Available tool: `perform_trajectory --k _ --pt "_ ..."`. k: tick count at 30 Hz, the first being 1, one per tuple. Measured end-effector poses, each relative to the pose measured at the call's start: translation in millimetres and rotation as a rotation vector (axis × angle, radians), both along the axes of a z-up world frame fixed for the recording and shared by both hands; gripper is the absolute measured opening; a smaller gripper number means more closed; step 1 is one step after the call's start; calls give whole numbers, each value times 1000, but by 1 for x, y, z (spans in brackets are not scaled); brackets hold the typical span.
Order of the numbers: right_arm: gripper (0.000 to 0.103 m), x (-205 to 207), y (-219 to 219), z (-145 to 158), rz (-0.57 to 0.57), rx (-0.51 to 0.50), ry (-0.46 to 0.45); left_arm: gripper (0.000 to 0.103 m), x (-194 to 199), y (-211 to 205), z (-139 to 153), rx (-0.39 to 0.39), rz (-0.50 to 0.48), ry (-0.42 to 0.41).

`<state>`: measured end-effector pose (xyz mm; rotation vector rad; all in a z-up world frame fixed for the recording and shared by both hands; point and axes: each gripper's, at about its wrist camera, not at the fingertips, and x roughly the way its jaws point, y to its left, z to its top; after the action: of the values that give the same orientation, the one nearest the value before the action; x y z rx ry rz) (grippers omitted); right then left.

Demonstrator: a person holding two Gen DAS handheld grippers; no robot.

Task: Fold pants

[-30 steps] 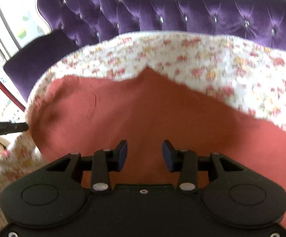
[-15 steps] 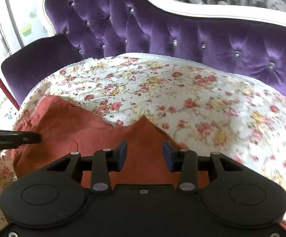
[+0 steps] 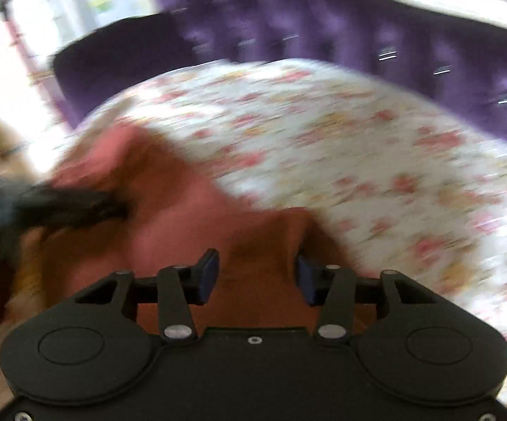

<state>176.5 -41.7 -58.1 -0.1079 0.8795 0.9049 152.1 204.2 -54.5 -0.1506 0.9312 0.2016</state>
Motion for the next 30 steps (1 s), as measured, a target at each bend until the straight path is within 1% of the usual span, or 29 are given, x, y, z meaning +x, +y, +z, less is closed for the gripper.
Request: perform_trajectory --k 2,5,6,7,8,9,10,11,12,14,15,17,19,20,22,23,24,26,27,29,30 --pt "54 3 0 1 -45 0 -14 19 3 -2 -1 17 2 -1" --pt "54 20 -6 1 -146 63 13 19 2 -5 -1 36 -1 -4" --pt "47 26 -9 -1 -176 94 33 19 2 -3 0 30 0 -5" --pt "36 31 -11 -2 -197 115 50 19 2 -1 0 17 4 -6" --pt "7 34 -11 -3 -206 119 62 19 1 1 2 0 12 -9" --pt "8 35 -10 -4 -197 110 63 19 1 4 5 -12 21 -14" --pt "7 32 -6 -2 -182 87 27 19 2 5 8 -14 30 -23" --pt "7 29 -2 1 -190 55 -32 19 3 6 10 -8 35 -32" --pt "7 29 0 5 -201 43 -70 20 6 7 12 2 40 -41" --pt "6 35 1 8 -245 43 -100 19 11 9 11 22 54 -32" --pt "6 40 2 7 -262 31 -100 19 15 10 7 36 67 -16" --pt "6 50 4 -3 -274 6 -66 20 19 14 -2 64 82 11" --pt "5 56 5 -18 -285 -24 -32 21 18 15 -4 77 75 5" --pt "4 56 5 -24 -291 -23 -23 21 19 15 -4 79 75 7" --pt "5 53 0 -25 -305 7 -25 21 18 14 -4 82 75 7" --pt "9 52 -3 -23 -311 23 -17 21 18 14 -3 86 70 7" --pt "18 50 -8 -19 -331 38 -12 21 17 13 -1 91 62 8" --pt "20 39 -20 -4 -384 55 -37 20 11 9 5 99 46 9" --pt "20 30 -26 3 -392 64 -52 20 6 7 10 96 36 1" --pt "20 9 -38 14 -383 68 -55 20 -8 -3 18 62 -3 -15" --pt "20 -1 -43 16 -378 62 -43 20 -14 -10 20 38 -42 -12"
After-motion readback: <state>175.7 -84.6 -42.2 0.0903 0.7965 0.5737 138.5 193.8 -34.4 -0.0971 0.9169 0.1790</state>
